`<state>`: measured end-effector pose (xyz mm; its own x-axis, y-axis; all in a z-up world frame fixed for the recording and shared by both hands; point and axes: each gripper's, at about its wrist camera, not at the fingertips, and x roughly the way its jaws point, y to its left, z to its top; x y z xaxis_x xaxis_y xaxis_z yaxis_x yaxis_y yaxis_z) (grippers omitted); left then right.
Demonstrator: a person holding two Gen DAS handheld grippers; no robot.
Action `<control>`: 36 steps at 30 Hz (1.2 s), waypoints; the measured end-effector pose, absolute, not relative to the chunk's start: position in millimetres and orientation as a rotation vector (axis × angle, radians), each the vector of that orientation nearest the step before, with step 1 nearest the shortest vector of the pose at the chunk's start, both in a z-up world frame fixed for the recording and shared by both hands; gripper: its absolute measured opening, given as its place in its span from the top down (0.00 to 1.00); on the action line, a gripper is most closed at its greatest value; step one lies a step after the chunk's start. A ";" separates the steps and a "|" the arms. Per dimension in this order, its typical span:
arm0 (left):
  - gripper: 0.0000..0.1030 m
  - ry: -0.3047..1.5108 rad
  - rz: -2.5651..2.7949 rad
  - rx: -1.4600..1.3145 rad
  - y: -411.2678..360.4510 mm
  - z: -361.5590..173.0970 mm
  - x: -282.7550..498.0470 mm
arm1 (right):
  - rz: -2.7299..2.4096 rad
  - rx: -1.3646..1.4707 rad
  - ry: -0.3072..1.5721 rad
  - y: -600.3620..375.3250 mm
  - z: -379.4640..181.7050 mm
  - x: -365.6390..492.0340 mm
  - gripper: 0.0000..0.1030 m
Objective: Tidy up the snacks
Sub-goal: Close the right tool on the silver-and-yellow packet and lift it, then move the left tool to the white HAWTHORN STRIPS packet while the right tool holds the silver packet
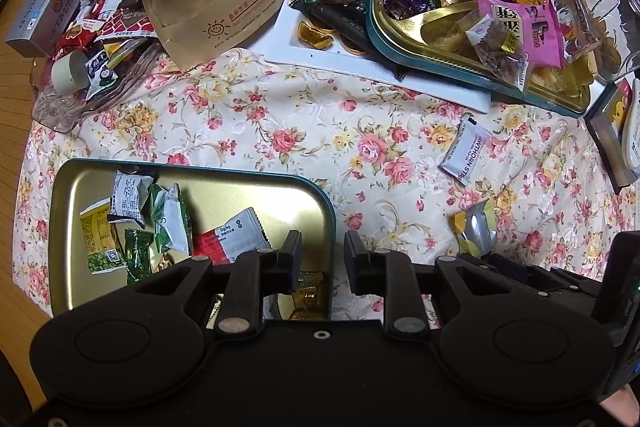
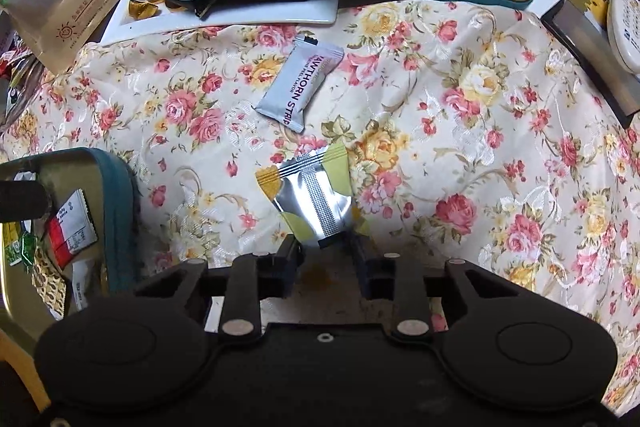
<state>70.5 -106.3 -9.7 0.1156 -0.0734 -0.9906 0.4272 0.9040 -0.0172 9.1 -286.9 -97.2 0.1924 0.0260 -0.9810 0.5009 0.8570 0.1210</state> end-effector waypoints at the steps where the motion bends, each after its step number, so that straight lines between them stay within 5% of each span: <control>1: 0.68 1.412 -0.375 0.305 -106.6 -10.0 70.4 | -0.355 0.486 1.354 -288.4 -95.3 8.2 0.72; 21: 0.68 1.339 -0.460 0.332 -136.3 -14.2 44.5 | -0.529 0.825 1.168 -334.5 0.8 -42.5 0.72; 36: 0.68 1.301 -0.558 0.394 -196.1 -42.7 25.6 | -0.606 0.951 1.087 -360.2 6.2 -59.5 0.72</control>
<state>25.6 -196.1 -42.7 0.1656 -0.1644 -0.9724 0.5908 0.8061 -0.0356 -59.5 -360.2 6.2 0.3713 0.0325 -0.9279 0.8065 0.4839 0.3396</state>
